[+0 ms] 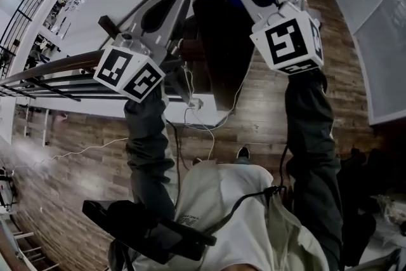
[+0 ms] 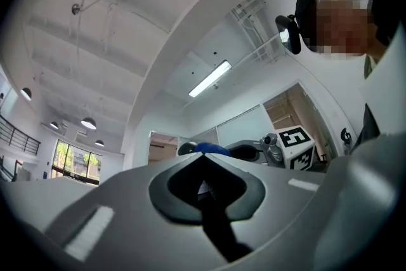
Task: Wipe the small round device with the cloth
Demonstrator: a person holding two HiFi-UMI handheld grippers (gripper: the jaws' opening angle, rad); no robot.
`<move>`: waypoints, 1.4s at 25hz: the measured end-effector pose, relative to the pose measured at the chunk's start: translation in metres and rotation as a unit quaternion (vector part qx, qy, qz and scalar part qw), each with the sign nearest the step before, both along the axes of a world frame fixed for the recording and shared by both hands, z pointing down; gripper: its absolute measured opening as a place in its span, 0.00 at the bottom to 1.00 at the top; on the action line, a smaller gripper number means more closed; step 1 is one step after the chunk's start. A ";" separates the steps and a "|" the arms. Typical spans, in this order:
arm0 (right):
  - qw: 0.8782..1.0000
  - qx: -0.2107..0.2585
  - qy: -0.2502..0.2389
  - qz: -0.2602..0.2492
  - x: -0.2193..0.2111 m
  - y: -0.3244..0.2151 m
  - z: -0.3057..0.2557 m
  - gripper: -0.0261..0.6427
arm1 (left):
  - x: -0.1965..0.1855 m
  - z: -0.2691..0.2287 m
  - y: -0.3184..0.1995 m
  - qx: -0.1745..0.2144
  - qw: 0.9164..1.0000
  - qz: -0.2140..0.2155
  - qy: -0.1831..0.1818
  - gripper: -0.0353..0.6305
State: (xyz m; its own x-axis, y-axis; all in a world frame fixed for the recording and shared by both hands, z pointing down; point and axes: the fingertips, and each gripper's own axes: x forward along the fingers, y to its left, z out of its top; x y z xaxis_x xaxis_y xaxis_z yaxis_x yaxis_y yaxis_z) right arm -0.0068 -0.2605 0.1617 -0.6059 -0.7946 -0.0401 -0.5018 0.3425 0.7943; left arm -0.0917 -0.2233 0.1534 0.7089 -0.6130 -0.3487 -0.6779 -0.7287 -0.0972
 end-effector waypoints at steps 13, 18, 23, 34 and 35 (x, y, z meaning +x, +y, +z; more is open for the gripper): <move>0.891 -0.162 -0.424 0.026 0.069 -0.031 -0.030 0.16 | 0.000 -0.010 -0.022 -0.018 1.000 -0.019 0.004 0.06; 0.919 -0.163 -0.359 0.026 0.043 -0.037 -0.038 0.16 | 0.007 -0.012 -0.035 -0.020 1.000 -0.007 0.005 0.06; 0.942 -0.175 -0.280 0.060 0.039 -0.037 -0.007 0.16 | 0.008 -0.010 -0.042 -0.032 0.999 0.000 0.006 0.06; 0.959 -0.119 -0.250 0.058 0.052 -0.027 -0.059 0.16 | 0.006 -0.013 -0.042 -0.031 0.999 0.004 0.008 0.06; 0.964 -0.116 -0.231 0.057 0.046 -0.029 -0.062 0.16 | 0.005 -0.013 -0.041 -0.032 0.999 0.003 0.008 0.06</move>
